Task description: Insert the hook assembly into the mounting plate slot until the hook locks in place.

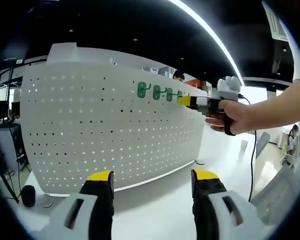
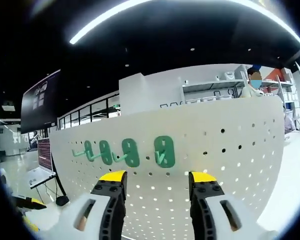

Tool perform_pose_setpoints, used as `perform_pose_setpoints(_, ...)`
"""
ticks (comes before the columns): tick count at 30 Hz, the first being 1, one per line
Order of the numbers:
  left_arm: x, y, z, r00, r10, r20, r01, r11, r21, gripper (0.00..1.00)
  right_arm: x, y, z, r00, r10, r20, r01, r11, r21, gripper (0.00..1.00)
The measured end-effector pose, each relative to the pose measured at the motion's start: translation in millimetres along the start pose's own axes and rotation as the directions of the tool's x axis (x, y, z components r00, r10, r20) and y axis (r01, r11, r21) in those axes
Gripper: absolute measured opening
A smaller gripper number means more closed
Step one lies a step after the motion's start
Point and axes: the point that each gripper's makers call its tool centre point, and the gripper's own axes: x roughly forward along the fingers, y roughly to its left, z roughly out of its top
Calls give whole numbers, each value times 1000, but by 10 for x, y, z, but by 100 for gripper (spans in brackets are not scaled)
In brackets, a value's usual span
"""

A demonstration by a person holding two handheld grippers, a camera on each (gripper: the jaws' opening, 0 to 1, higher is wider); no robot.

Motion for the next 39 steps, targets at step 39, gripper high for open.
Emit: perform_pose_setpoints(39,6,14,149,999,-6,32,6,1000,9,64,-247,268,25,983,182,17,-181,983,-21,50)
